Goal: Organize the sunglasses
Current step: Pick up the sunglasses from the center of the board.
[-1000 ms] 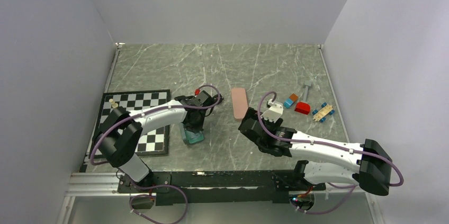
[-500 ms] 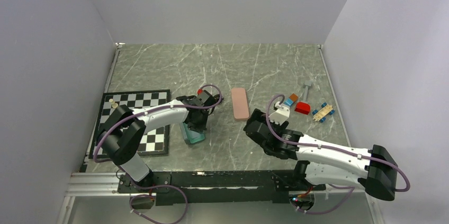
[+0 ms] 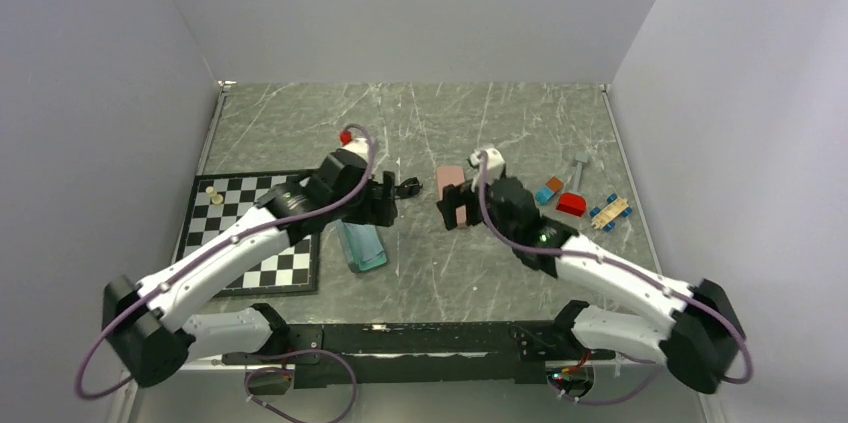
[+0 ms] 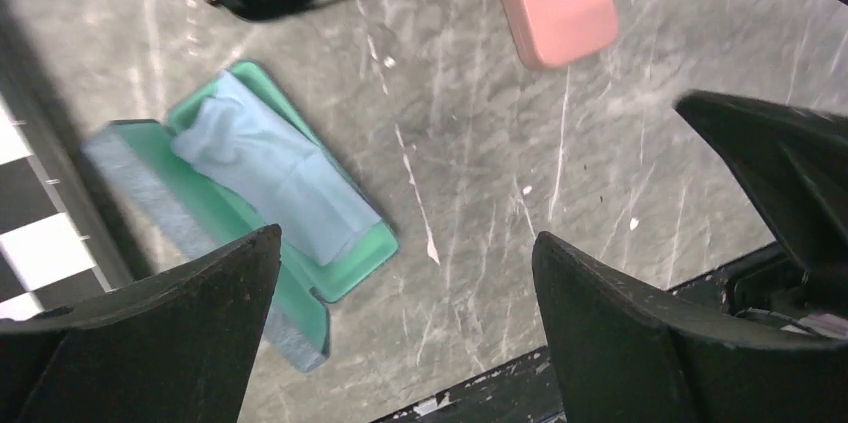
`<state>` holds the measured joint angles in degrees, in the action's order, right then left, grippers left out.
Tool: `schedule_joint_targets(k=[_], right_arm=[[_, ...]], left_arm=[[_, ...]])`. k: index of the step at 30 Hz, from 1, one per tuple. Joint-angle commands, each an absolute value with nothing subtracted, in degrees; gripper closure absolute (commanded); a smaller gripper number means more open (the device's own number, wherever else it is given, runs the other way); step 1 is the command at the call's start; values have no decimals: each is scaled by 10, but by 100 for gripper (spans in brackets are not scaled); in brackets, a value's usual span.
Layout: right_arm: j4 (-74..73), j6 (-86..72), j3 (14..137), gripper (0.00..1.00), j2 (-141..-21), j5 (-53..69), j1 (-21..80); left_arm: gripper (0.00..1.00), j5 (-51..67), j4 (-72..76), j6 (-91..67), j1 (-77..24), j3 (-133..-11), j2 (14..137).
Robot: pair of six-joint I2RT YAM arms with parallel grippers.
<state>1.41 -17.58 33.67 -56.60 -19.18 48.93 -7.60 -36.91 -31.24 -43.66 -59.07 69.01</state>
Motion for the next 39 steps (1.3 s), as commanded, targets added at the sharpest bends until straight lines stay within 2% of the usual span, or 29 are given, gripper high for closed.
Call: schedule_joint_targets(k=[1, 3, 7, 10, 13, 20, 31, 34, 36, 38, 39], right_arm=[[90, 83, 439, 1, -691, 164, 391], [44, 151, 511, 4, -774, 239, 371], [-110, 277, 683, 10, -947, 303, 371], [-189, 308, 786, 13, -1072, 292, 373], [-225, 341, 851, 16, -1147, 263, 381], [-237, 370, 914, 16, -1238, 239, 396], [-183, 348, 933, 23, -1273, 222, 404], [-203, 344, 956, 33, -1286, 228, 410], [-214, 344, 962, 48, -1292, 218, 413], [-206, 336, 954, 69, -1289, 203, 415], [-203, 335, 948, 74, -1284, 196, 416]], left_arm=[[1, -131, -381, -334, -388, -563, 631], [1, -123, -380, -355, -340, -529, 607], [1, -82, -346, -385, -244, -457, 569], [1, -12, -297, -402, -172, -403, 546], [1, 46, -248, -404, -142, -354, 524], [1, 52, -232, -402, -139, -326, 504], [1, 72, -215, -392, -139, -307, 509], [1, 60, -219, -391, -140, -306, 507], [1, 51, -221, -393, -139, -304, 505], [1, 48, -218, -396, -140, -302, 506], [1, 48, -215, -397, -140, -300, 506]])
